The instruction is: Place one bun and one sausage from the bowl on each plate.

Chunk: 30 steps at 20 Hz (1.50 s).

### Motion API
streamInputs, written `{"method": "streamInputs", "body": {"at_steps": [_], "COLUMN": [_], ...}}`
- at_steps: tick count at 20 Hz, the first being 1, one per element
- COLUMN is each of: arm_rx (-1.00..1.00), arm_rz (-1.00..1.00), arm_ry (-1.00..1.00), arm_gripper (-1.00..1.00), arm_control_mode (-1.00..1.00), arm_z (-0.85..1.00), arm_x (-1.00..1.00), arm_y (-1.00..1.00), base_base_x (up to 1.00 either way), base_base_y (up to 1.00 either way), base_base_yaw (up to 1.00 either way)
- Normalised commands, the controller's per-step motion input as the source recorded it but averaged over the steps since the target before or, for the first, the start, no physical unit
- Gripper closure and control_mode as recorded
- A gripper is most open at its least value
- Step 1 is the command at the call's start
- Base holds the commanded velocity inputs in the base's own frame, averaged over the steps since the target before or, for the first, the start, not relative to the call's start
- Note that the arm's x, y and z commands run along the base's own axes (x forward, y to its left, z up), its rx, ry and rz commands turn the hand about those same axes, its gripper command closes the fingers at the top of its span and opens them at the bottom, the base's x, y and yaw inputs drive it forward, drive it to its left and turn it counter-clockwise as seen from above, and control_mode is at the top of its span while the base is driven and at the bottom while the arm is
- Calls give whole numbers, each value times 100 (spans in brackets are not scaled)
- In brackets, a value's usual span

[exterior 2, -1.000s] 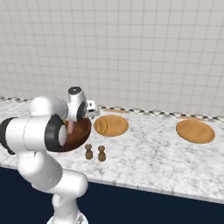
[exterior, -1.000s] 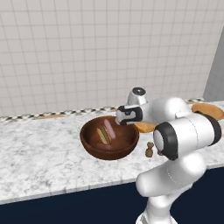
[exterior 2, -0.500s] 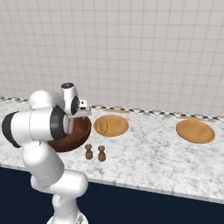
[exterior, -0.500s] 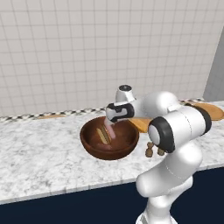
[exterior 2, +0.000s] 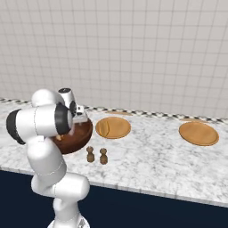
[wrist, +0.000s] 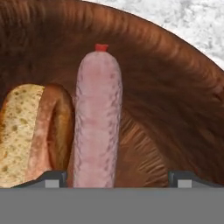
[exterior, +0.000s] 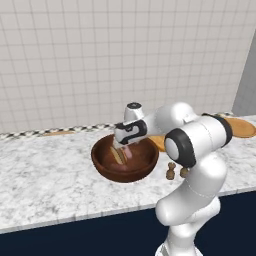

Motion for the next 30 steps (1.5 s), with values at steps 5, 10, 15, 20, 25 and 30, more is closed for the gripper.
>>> {"method": "streamInputs", "body": {"at_steps": [5,10,15,20,25,30], "arm_rx": [0,0,0,0,0,0], "arm_rz": [0,-1,0,0,0,0], "arm_ry": [2,0,2,-11,-1,0], "arm_gripper": [-100,-100,-100,-100,100,100], "arm_control_mode": [-100,-100,-100,-100,-100,-100], "arm_z": [-13,0,-38,-67,-17,0], "arm_x": [0,-18,-25,-7,0,0], "arm_y": [42,10,0,-7,0,0], "base_base_x": [0,0,0,0,0,0], "base_base_y": [0,0,0,0,0,0], "base_base_yaw": [0,0,0,0,0,0]}}
